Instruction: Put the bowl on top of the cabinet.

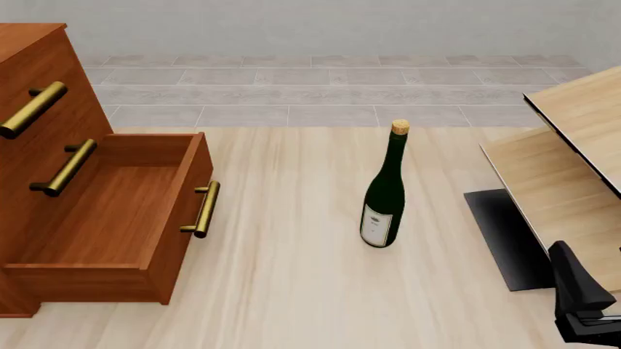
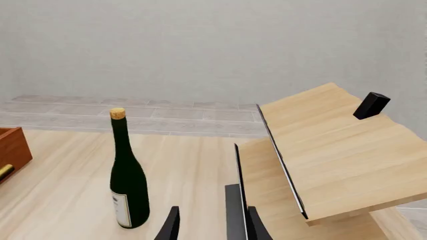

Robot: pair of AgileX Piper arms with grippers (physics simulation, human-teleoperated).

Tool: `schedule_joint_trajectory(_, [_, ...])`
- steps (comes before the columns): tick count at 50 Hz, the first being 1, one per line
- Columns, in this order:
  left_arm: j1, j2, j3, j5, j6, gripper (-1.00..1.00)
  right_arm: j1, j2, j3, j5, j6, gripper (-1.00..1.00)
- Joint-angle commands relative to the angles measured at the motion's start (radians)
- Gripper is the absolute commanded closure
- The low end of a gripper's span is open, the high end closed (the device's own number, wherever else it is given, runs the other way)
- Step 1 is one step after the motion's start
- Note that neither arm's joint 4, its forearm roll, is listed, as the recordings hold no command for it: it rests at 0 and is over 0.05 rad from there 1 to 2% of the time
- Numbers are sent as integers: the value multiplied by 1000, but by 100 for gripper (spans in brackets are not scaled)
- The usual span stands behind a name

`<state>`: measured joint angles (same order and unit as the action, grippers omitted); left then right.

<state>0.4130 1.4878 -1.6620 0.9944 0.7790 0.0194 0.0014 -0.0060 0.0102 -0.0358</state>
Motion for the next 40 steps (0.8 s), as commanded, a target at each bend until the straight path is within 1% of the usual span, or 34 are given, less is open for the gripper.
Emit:
schedule_joint_trajectory(1, [24,58,37,-1,0,-100,0,0,1,0,-1,-100])
schedule_joint_trajectory(16, [20,75,-58,57,13,-100,-1,-1,0,-1,1,-100])
schedule_joint_trajectory(21, [18,88,-136,103,19,-100,-1,-1,0,-1,3,-100])
schedule_joint_trajectory(24, [7,94,-202,145,22,-100,0,-1,-1,-1,4,-100])
schedule_joint_trajectory(26, [4,95,-216,154,24,-100,0,0,-1,-1,4,-100])
schedule_joint_trajectory(31, [-24,92,-293,213,26,-100,0,0,-2,-1,8,-100])
schedule_joint_trajectory(35, [-36,80,-315,225,30,-100,1,0,-3,-1,9,-100])
schedule_joint_trajectory(36, [-56,62,-305,225,28,-100,0,0,-4,-1,10,-100])
schedule_joint_trajectory(40, [-74,28,-293,226,32,-100,-1,0,-5,-1,12,-100])
